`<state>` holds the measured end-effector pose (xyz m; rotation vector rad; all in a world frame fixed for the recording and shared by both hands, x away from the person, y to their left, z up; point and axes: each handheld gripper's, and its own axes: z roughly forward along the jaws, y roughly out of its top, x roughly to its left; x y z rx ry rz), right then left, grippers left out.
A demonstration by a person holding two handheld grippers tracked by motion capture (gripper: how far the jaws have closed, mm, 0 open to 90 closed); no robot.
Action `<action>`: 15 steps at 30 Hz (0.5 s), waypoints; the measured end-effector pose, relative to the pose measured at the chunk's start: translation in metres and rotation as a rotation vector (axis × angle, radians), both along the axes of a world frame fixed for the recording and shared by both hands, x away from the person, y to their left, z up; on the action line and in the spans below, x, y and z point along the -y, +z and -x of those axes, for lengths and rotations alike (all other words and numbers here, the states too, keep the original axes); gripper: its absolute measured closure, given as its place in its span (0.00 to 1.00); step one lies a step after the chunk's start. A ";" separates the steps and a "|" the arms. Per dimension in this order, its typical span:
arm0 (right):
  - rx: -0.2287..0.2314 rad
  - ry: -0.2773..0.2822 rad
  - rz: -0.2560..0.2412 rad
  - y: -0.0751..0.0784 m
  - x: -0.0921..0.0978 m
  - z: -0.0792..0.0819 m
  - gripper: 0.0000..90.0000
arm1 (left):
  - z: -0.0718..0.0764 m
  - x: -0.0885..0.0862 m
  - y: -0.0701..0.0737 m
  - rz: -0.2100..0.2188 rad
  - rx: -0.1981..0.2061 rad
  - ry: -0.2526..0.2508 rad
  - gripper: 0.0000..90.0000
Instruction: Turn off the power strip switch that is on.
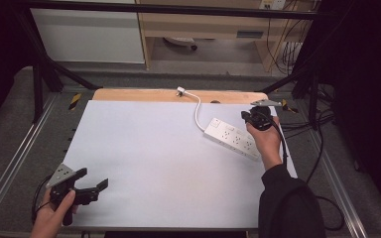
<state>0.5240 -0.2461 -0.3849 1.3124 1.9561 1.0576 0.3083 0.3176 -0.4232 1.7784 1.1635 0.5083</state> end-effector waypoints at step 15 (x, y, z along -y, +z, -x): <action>-0.045 0.004 0.026 -0.012 -0.007 -0.004 1.00 | 0.000 0.000 0.000 -0.001 -0.001 -0.002 0.07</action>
